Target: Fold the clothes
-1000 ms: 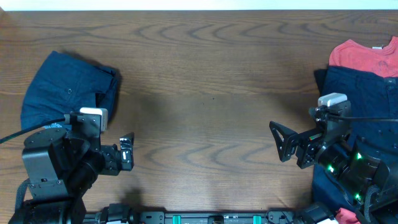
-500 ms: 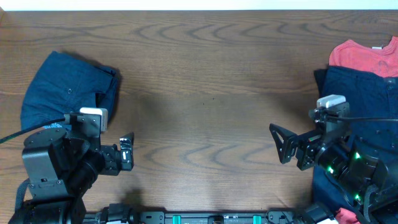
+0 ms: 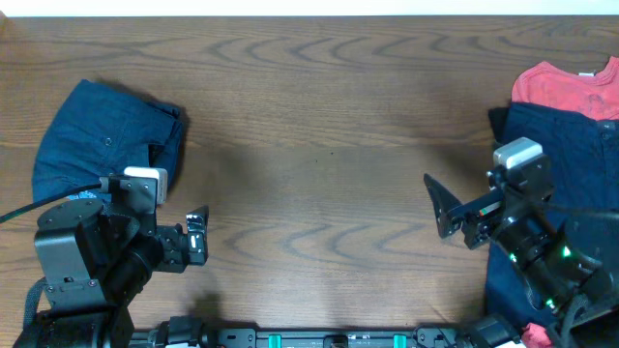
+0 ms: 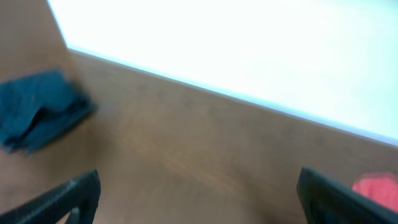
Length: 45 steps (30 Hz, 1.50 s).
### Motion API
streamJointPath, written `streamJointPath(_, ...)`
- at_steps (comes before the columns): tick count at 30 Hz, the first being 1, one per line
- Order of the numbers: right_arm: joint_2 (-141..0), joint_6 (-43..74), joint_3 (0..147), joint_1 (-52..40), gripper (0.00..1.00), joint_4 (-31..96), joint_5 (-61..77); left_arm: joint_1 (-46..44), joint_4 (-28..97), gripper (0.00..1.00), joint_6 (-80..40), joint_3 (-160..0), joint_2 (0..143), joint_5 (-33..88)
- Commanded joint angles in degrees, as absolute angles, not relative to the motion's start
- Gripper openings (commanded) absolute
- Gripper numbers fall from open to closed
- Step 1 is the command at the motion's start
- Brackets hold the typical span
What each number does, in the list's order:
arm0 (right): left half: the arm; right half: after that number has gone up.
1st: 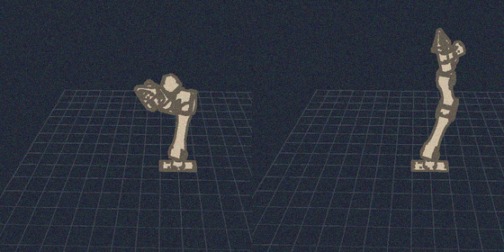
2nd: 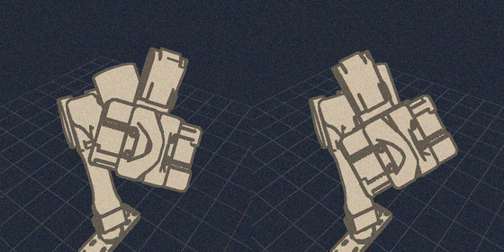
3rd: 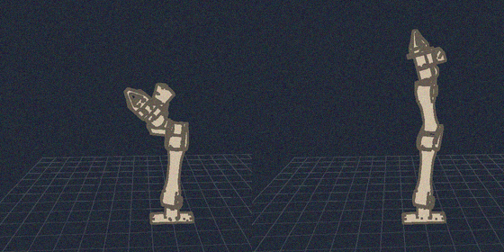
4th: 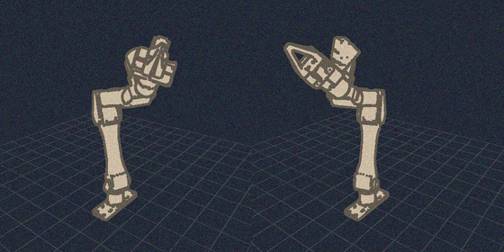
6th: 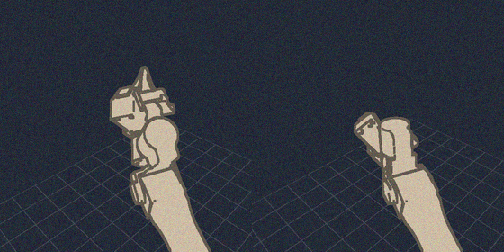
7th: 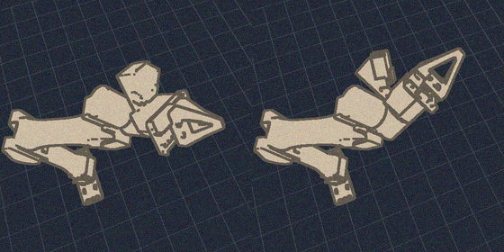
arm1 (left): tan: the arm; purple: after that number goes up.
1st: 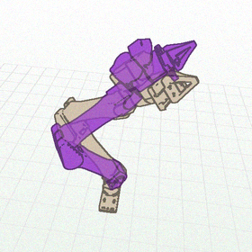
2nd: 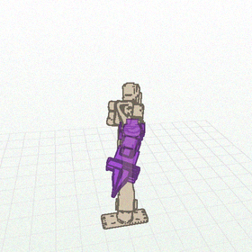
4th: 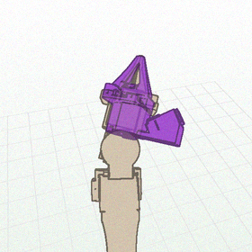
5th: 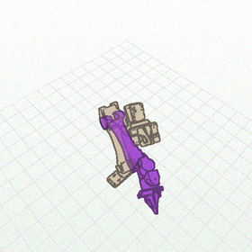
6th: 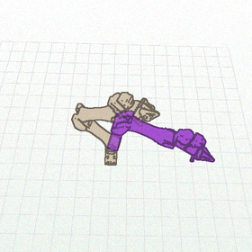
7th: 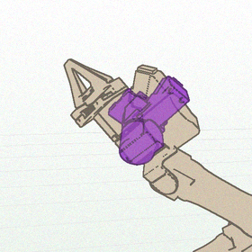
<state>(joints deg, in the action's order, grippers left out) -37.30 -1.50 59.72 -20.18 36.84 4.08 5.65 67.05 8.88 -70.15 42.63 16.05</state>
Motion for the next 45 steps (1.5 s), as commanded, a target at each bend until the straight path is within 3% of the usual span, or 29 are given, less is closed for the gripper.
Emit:
streamJointPath(1, -33.2, -4.8, 51.8, -18.0, 0.99, 30.5, 5.0, 5.4, 67.1, 0.98, 9.4, -70.7, 42.6, 15.4)
streamJointPath(13, -9.7, -4.8, 16.6, -14.6, 0.99, 6.7, 4.9, 5.4, 67.1, 0.98, 9.4, -70.7, 42.6, 15.4)
streamJointPath(19, -0.1, -4.6, 7.8, -10.7, 0.99, 2.1, 5.8, 5.4, 67.1, 0.98, 9.4, -70.7, 42.6, 15.4)
streamJointPath(25, -0.3, -4.6, 0.7, -8.8, 0.99, -6.5, 6.5, 5.4, 67.1, 0.98, 9.4, -70.7, 42.6, 15.4)
streamJointPath(33, -0.3, -4.6, 0.3, -8.8, 0.99, -4.1, 6.4, 5.4, 67.1, 0.98, 9.4, -70.7, 42.6, 15.4)
streamJointPath(38, -0.3, -4.6, 0.3, -8.8, 0.99, 4.1, 6.3, 5.4, 67.1, 0.98, 9.4, -70.7, 42.6, 15.4)
streamJointPath(45, -0.7, -4.6, 0.3, -8.8, 0.99, 3.7, 6.2, 5.4, 67.1, 0.98, 9.4, -70.7, 42.6, 15.4)
